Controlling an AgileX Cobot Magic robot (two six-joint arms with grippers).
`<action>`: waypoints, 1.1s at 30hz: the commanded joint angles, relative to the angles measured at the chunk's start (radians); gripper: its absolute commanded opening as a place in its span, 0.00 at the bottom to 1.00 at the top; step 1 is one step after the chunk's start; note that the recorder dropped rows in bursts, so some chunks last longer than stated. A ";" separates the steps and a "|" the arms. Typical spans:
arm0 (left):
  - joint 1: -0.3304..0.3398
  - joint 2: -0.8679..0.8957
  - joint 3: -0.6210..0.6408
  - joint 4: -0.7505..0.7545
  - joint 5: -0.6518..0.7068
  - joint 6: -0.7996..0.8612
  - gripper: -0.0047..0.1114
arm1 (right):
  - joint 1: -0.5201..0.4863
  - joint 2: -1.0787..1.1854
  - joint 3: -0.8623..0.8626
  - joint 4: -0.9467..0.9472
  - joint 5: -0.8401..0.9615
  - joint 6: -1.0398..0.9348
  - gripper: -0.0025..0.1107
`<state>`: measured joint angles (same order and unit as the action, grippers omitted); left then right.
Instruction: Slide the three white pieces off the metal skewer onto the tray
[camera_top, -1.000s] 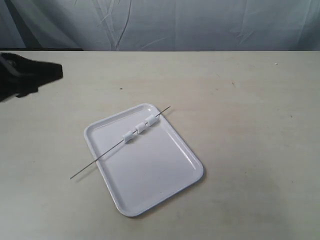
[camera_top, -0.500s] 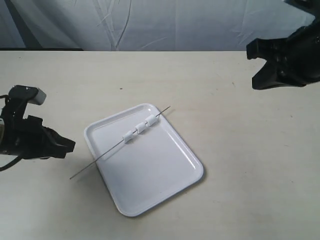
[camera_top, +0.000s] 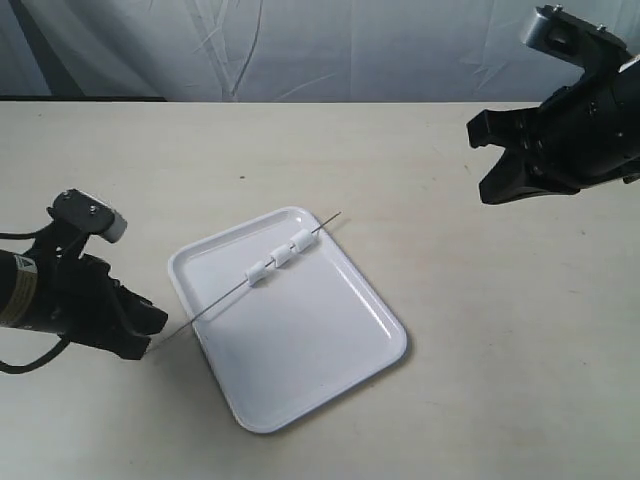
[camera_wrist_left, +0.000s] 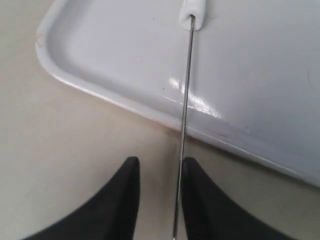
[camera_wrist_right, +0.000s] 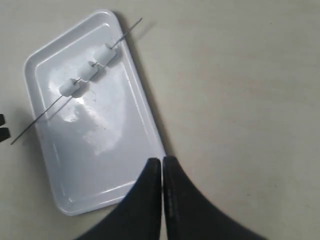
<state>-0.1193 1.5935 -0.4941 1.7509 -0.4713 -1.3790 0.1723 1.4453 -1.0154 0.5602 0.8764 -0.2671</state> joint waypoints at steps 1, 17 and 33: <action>-0.082 0.017 0.004 -0.006 0.080 0.013 0.28 | 0.001 0.002 -0.008 0.076 0.004 -0.032 0.04; -0.123 0.109 -0.004 -0.006 0.105 -0.024 0.17 | 0.001 0.002 -0.008 0.103 0.010 -0.036 0.04; -0.123 0.109 -0.006 -0.006 0.062 -0.022 0.04 | 0.001 0.002 -0.008 0.103 -0.001 -0.036 0.04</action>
<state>-0.2365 1.6878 -0.5001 1.7383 -0.3879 -1.3939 0.1723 1.4453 -1.0154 0.6599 0.8863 -0.2995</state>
